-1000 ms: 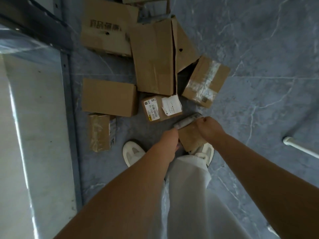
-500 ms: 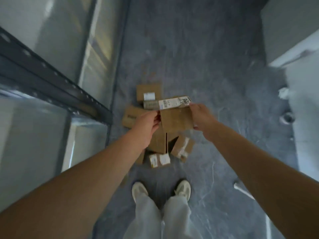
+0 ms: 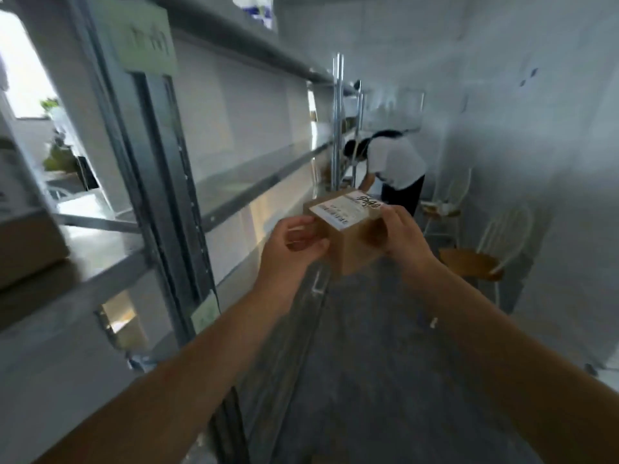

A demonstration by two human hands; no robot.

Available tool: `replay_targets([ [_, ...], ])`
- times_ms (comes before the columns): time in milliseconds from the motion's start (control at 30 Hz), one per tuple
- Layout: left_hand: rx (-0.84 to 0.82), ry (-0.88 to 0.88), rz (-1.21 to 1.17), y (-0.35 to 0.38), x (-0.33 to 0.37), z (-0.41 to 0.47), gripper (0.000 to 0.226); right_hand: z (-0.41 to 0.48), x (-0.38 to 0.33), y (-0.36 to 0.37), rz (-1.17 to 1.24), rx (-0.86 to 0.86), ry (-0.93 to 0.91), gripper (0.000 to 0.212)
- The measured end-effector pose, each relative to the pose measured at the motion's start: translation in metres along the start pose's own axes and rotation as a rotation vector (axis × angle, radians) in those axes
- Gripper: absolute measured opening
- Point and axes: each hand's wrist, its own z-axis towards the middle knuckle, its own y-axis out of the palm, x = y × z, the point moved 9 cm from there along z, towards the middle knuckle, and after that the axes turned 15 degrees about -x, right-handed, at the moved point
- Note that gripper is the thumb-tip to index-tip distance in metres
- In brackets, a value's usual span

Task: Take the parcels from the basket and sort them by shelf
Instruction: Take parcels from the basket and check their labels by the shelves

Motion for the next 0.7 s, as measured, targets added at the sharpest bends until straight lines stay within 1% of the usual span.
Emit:
replay_targets([
  [100,0.014,0.095,0.032,-0.014,0.049,-0.005,0.064,0.001,-0.052,0.009,0.08,-0.087,-0.103,0.028],
  [167,0.042,0.111,0.139,-0.024,0.071,-0.011,0.075,-0.001,-0.076,0.016,0.091,-0.161,-0.17,0.025],
  [233,0.034,0.116,0.238,-0.03,0.085,-0.018,0.074,-0.005,-0.095,0.024,0.055,-0.253,-0.268,0.03],
  [300,-0.015,0.112,0.236,-0.032,0.091,-0.027,0.065,-0.013,-0.109,0.037,0.017,-0.37,-0.371,0.037],
  [333,-0.031,0.114,0.218,-0.034,0.093,-0.033,0.063,-0.017,-0.112,0.044,0.022,-0.425,-0.395,0.042],
  [367,-0.035,0.123,0.203,-0.037,0.095,-0.04,0.064,-0.02,-0.112,0.051,0.043,-0.464,-0.401,0.051],
  [433,-0.008,0.153,0.201,-0.044,0.098,-0.054,0.066,-0.021,-0.106,0.06,0.081,-0.474,-0.372,0.076],
  [467,0.017,0.167,0.21,-0.047,0.1,-0.063,0.066,-0.022,-0.102,0.065,0.084,-0.465,-0.357,0.08],
  [533,0.08,0.181,0.228,-0.053,0.101,-0.082,0.067,-0.028,-0.098,0.079,0.118,-0.491,-0.342,0.072],
  [700,0.265,0.176,0.278,-0.071,0.108,-0.133,0.074,-0.055,-0.096,0.13,0.233,-0.706,-0.289,0.047],
])
